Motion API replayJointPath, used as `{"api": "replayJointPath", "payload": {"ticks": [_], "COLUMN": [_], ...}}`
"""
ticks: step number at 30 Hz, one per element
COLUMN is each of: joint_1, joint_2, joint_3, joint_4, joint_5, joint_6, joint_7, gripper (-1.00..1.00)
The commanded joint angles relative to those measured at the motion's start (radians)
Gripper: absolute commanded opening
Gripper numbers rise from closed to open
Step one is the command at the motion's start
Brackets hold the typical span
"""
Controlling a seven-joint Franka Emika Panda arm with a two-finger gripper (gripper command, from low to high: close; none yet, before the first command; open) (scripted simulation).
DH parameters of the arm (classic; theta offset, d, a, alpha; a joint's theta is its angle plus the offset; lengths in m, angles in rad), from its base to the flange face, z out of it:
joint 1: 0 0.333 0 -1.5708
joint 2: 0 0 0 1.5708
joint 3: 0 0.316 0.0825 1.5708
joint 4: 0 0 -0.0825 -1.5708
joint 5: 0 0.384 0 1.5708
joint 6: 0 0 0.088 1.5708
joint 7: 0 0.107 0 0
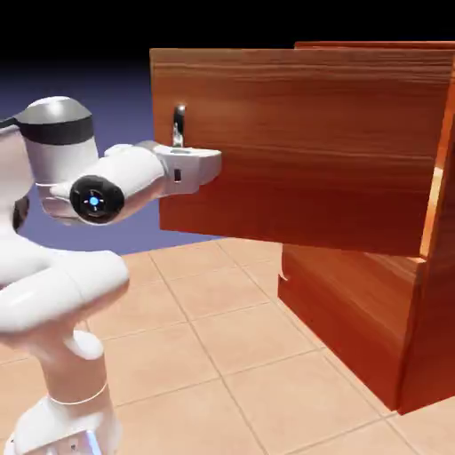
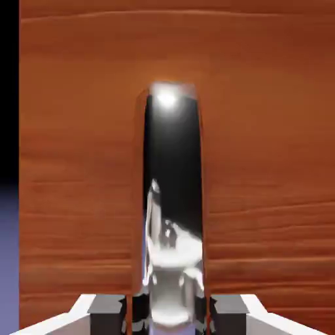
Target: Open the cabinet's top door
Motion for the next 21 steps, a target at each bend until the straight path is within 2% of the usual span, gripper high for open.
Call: {"api": "replayJointPath", "payload": {"ticks": [1,6,9,18,21], "joint_1": [-0.036,-0.096,0.009,0.335,0.437], "joint_2": [0.008,0.170,0.200,0.125,0.158], "joint_3": [0.006,-0.049,-0.100,-0.206,-0.292], "joint_4": [0.003,0.064,0.074,0.050,0.075], "joint_5": [0.007,-0.116,-0.191,-0.270,-0.346], "joint_6": [-0.038,-0.165,-0.075,0.249,0.296], "joint_7": [-0.004,-0.126,-0.153,-0.096,-0.107], "gripper": [-1.00,-1.00,-1.00,-1.00,-1.00]}}
